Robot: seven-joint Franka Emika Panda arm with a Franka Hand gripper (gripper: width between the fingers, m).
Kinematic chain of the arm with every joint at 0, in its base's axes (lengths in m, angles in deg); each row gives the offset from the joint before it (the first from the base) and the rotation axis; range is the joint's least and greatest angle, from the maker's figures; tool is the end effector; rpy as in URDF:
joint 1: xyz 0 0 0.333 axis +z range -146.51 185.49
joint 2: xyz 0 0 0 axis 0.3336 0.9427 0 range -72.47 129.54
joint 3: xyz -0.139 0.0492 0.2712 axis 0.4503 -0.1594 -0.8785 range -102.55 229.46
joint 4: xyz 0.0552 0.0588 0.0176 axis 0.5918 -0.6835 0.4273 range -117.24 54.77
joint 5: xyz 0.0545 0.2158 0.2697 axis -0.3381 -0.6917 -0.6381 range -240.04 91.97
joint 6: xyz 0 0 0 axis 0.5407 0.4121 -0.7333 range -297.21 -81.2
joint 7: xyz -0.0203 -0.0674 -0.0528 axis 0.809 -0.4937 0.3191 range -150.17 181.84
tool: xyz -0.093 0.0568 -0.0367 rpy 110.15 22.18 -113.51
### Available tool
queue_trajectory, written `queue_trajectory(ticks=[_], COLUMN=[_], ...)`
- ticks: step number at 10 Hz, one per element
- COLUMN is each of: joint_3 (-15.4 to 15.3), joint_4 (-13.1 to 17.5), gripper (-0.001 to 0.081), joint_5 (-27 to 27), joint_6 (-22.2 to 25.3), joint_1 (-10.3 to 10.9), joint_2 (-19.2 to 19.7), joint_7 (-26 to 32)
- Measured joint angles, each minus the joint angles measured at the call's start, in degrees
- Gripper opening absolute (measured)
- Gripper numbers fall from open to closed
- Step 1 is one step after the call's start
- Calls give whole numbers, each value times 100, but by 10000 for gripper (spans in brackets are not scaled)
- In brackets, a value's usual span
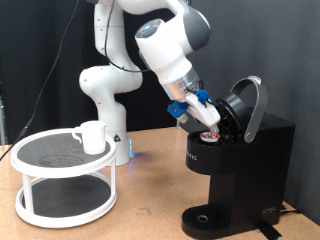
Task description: Make a cup of coffee with the keurig machine
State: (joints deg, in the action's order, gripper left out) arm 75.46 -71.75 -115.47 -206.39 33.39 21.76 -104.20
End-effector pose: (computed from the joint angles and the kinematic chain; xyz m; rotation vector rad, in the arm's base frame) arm 0.4682 0.0442 0.4239 -0.8909 2.5909 0.7666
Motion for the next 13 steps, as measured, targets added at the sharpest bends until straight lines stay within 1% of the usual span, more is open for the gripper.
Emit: queue_trajectory(ticks=[1,2,4,5,7,9,12,13], joint_3=[69,94,91,106,168,219,292,319], joint_4=[28,1,3,28,156,329,670,728], gripper=[734,734,734,734,734,734,734,734], joint_5=[-10,-10,-56,-238,-599,-798,-838,-832], joint_6=[196,287,283,329,517,672,1003,1125], joint_1=[-39,-64,-64,-64,-65,-65,-69,-73], joint_2=[-151,-281,-248,-274,-420,-612,-812,-806], joint_7=[21,21,26,78,118,75,-224,-269])
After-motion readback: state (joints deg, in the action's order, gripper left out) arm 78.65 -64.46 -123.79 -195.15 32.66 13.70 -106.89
